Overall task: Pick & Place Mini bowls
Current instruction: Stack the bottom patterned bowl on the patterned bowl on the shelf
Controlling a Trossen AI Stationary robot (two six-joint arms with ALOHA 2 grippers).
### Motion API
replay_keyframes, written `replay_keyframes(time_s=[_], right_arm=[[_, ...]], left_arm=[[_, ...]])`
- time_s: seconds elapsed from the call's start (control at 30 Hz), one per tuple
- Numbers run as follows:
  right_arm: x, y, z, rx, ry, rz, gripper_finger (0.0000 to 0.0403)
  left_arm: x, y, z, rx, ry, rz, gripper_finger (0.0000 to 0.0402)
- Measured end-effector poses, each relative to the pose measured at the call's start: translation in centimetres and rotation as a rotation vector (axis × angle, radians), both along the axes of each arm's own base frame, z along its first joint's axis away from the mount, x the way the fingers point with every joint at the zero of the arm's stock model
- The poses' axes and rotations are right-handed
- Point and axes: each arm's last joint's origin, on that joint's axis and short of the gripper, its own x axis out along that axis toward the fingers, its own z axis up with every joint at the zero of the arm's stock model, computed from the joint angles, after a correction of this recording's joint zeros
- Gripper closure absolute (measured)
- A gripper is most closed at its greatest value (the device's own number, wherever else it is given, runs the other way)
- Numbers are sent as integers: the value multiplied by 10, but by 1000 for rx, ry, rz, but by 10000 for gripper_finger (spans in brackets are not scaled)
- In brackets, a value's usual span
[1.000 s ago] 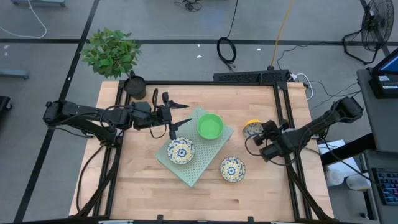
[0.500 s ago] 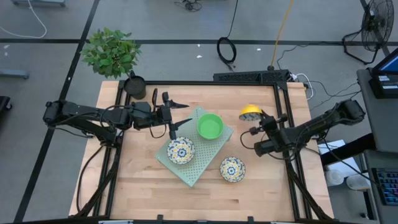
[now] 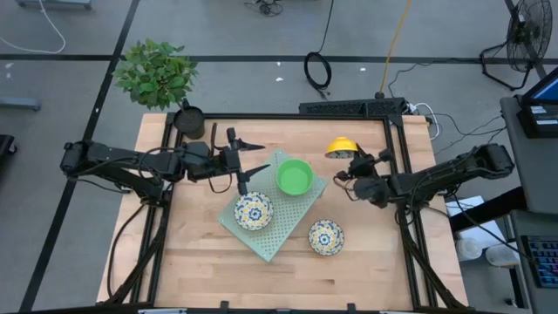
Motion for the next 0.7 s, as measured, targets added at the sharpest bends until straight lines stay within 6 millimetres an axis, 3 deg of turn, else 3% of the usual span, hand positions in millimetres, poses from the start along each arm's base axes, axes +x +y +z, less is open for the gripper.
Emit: replay_keyframes(time_s=[0.17,0.4,0.57,0.7], right_arm=[[16,-5,30,3,-100,208,402],[16,-17,69,-187,-262,381,402],[23,-21,79,-232,-301,476,402],[34,-23,83,-241,-296,492,402]], left_arm=[[0,0,0,2,-4,0,158],[0,0,1,8,-8,0,158],[6,0,2,67,-38,0,158],[24,-1,-12,241,5,0,158]])
